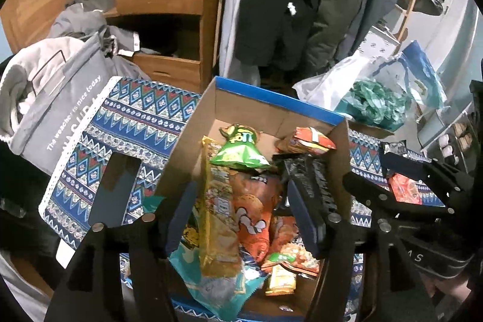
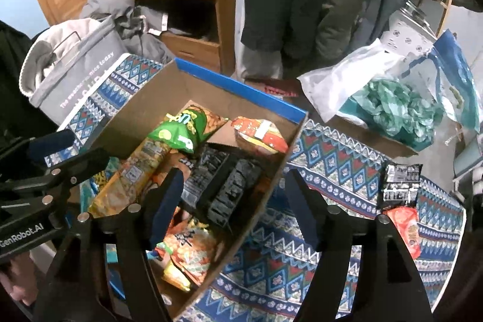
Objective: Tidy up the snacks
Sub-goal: 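Lower both bags into the cardboard box and open both tools, then move both tools back toward the black bag and orange bag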
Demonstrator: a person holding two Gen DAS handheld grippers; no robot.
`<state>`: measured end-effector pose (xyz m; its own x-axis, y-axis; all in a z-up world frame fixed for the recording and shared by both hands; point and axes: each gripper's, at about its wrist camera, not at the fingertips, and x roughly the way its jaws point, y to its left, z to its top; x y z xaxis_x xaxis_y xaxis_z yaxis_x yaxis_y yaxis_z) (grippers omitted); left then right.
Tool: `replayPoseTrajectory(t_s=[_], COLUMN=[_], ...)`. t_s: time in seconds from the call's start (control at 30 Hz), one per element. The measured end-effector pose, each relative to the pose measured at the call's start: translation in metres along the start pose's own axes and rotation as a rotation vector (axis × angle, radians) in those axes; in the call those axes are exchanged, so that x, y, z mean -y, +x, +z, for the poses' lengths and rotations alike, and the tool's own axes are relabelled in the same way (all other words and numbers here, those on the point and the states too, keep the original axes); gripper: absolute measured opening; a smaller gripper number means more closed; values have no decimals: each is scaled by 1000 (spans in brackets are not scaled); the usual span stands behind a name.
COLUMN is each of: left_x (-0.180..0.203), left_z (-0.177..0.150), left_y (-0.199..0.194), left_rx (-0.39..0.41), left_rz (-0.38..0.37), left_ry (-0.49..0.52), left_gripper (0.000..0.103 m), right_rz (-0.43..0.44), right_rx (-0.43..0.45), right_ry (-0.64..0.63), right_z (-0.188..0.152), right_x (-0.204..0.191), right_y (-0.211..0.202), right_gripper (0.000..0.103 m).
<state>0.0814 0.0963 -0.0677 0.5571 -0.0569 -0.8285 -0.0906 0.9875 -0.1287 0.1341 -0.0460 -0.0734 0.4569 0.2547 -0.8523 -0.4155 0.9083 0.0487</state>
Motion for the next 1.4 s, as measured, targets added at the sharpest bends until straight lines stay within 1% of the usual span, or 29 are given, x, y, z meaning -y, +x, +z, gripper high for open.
replayPoseTrajectory(t_s=[0.17,0.27,0.37,0.57,0.83,1.07,1.4], left_x=[15,25,35,56,95,121,155], left_z=[-5,-8,-11,-19,-31,-43,-50], left_y=[-4,-6,-9,-10,-8,-1,7], left_rx=[5,6,11,-6,-20,-51,-70], left_rz=[-10,-9,-15,-45,-65,-57,-56], left_ry=[39,71,97,133,222,291,350], left_gripper=[68,70,73,73,74,75,75], right_rz=[-21,-47,-66,-85,-123,-136,-146], right_rx=[-3,0,2,-15,-43,-67,-76], right_ry=[-11,-22,-22,4,31,69,132], right_z=[-10,-17,-24,-40,-63,-81,-103], right_x=[8,14,23,47,77,106,146], right_y=[-8,-14,-18,-23,-22,-20,-24], right_gripper=[72,76,76,77,77,77,78])
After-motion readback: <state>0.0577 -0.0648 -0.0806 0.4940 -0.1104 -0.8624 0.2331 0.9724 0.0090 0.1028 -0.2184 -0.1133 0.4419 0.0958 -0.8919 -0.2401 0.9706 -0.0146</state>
